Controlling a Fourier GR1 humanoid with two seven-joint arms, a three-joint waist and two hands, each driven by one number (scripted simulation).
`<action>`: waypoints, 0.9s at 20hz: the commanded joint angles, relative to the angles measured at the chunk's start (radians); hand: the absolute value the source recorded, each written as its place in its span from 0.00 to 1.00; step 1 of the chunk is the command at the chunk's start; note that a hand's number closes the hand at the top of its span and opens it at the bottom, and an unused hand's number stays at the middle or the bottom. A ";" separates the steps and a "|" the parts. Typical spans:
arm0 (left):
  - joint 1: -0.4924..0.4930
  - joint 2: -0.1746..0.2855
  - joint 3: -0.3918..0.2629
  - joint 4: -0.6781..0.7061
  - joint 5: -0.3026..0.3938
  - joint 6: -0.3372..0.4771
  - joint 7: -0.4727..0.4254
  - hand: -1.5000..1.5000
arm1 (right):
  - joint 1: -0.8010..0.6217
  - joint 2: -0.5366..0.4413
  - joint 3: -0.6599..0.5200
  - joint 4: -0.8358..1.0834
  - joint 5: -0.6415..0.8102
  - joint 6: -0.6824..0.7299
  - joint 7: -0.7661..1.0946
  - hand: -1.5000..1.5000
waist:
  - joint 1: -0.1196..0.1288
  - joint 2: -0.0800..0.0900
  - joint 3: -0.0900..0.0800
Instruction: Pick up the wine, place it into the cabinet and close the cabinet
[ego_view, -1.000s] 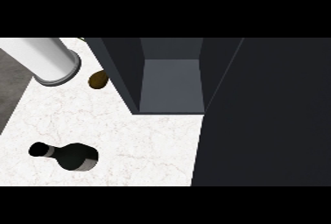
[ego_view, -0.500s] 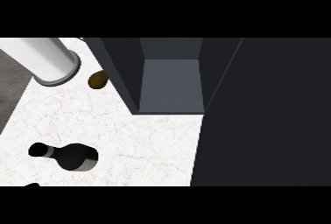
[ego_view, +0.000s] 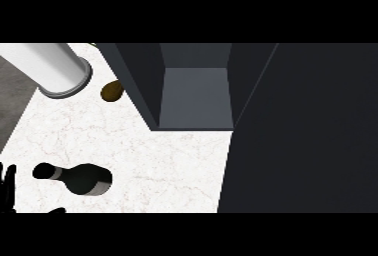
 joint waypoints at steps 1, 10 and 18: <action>-0.027 0.013 0.062 0.142 0.039 -0.069 -0.093 0.00 | 0.027 0.009 -0.021 -0.095 -0.096 -0.001 0.051 0.00 | 0.000 0.001 0.000; -0.029 -0.002 -0.044 0.302 0.050 -0.054 -0.217 0.00 | -0.037 0.034 0.006 -0.008 -0.050 -0.025 0.009 0.00 | 0.004 0.002 0.000; -0.107 0.011 0.026 0.521 0.049 -0.129 -0.329 0.00 | -0.019 -0.008 0.007 -0.191 -0.064 -0.049 0.168 0.00 | -0.010 -0.002 0.000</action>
